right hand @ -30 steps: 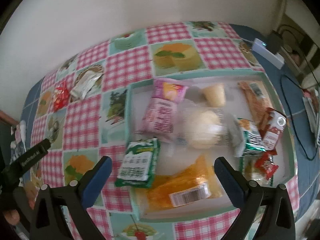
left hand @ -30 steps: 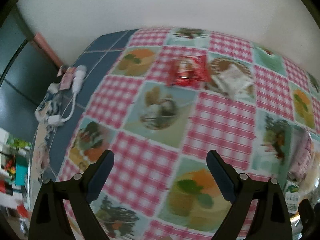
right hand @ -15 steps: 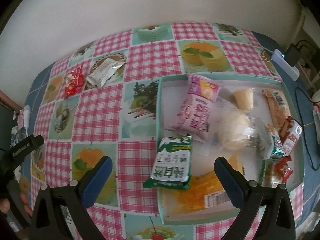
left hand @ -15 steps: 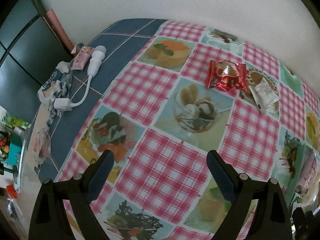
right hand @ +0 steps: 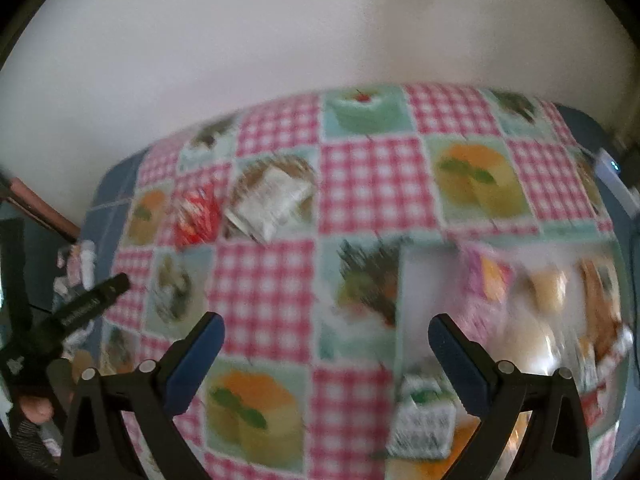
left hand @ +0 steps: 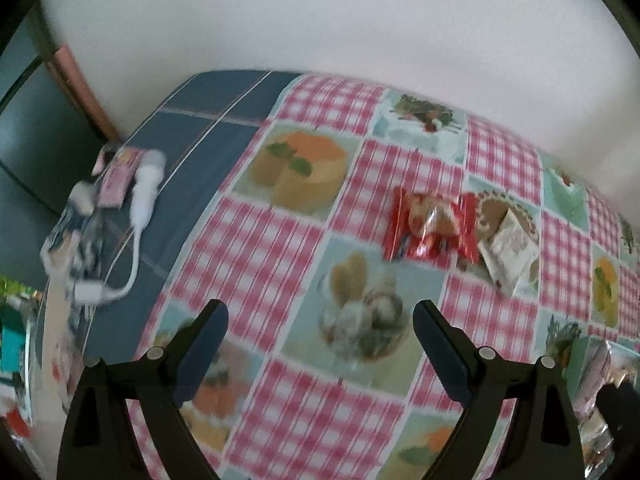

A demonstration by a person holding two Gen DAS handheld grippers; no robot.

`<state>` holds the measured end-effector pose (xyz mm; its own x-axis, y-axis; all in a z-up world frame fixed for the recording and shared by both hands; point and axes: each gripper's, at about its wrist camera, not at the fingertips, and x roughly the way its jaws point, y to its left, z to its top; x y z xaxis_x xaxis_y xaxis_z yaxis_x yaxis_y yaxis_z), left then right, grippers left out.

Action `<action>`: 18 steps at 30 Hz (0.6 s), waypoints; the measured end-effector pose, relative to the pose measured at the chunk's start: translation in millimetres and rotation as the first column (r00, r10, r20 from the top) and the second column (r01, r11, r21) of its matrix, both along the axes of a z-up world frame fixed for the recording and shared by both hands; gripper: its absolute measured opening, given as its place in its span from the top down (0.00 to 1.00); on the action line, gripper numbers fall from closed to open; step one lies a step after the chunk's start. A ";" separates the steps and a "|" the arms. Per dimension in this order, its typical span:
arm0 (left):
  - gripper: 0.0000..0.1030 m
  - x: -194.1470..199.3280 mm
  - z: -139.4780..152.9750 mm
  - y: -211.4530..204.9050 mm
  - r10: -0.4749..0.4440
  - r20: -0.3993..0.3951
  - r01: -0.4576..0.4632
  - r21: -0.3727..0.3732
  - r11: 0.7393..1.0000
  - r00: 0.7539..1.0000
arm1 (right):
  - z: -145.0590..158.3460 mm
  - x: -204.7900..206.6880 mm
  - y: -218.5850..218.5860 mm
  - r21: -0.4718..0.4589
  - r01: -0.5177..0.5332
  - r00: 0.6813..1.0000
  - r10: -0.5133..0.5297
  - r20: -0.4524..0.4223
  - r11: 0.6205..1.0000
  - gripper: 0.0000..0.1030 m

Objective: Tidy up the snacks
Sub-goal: 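Move both tools back toward the red wrapped cake and white sachet, then grasp the red wrapped cake with the left tool while the right tool grasps the white sachet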

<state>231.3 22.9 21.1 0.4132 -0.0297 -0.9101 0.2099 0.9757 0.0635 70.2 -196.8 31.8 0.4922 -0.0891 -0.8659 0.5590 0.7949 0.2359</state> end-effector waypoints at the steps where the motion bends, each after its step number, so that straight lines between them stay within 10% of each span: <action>1: 0.09 6.4 0.1 -1.6 -0.010 0.000 0.010 0.004 1.000 1.000 | 2.0 9.1 -2.9 0.005 -0.006 1.000 0.006 0.010 1.000 0.00; 18: 0.09 85.9 -36.8 -42.8 -0.074 -0.137 0.036 -0.263 0.964 0.988 | -55.3 133.3 -39.0 0.161 0.075 0.996 -0.066 -0.062 0.984 0.00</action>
